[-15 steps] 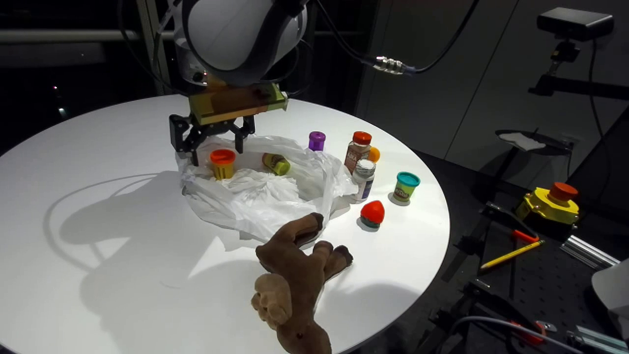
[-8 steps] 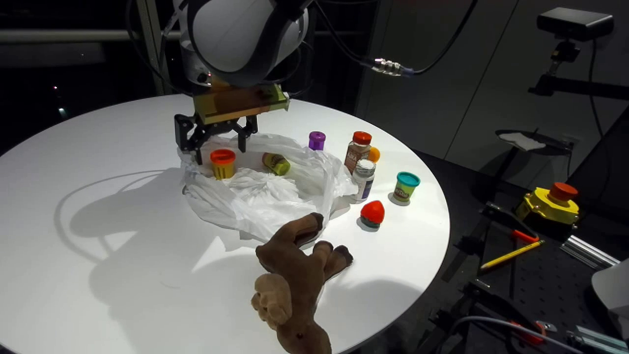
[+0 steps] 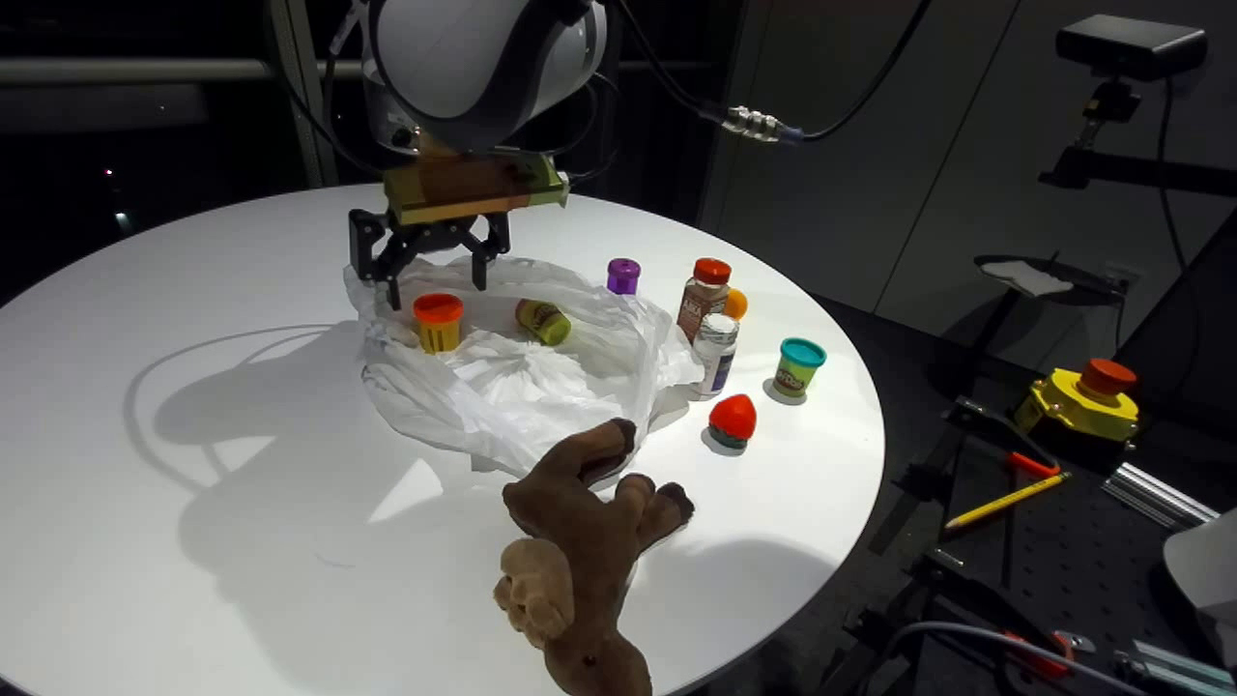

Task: Pick the object in the plastic bag and put them on the table

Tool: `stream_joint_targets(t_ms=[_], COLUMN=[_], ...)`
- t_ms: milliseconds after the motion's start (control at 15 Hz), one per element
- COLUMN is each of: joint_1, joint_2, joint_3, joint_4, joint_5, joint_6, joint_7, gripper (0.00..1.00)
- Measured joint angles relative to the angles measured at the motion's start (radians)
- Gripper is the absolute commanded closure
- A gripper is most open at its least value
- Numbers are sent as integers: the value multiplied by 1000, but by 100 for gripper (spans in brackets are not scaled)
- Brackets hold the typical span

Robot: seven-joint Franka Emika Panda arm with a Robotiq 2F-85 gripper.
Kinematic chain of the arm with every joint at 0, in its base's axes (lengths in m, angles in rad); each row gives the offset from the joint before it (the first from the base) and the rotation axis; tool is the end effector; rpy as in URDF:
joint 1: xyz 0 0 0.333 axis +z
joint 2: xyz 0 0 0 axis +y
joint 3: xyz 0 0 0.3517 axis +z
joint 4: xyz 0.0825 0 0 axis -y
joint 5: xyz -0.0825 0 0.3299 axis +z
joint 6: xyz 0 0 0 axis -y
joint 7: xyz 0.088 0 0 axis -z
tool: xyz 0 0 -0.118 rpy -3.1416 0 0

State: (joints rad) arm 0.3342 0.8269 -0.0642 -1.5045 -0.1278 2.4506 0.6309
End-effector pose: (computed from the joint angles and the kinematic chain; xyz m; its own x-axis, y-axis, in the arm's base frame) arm 0.6838 0.1988 0.2370 0.9571 -0.2337 0.1714 -0.2449 -0.9684 0.0471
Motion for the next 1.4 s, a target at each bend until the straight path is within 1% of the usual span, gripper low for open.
stream_joint_targets(t_ms=[333, 400, 467, 533, 600, 667, 800, 867, 933, 1000, 1200, 1400], joint_1=[-1, -1, -1, -1, -1, -1, 0, 0, 0, 1, 1, 7], joint_2=[15, 17, 19, 22, 25, 28, 37, 41, 45, 50, 60, 44], joint_3=[3, 4, 5, 5, 5, 5, 5, 5, 5, 5, 8, 19], joint_4=[15, 17, 19, 21, 23, 26, 38, 44, 52, 62, 85, 81], joint_5=[5, 5, 5, 5, 5, 5, 5, 5, 5, 5, 5, 6], joint_6=[-34, -39, -45, -50, -53, -55, -62, -69, -75, -82, -97, -93], joint_7=[0, 0, 0, 0, 0, 0, 0, 0, 0, 0, 1, 10], gripper=[0, 6, 27, 31, 31, 38, 58, 66, 73, 77, 77, 77])
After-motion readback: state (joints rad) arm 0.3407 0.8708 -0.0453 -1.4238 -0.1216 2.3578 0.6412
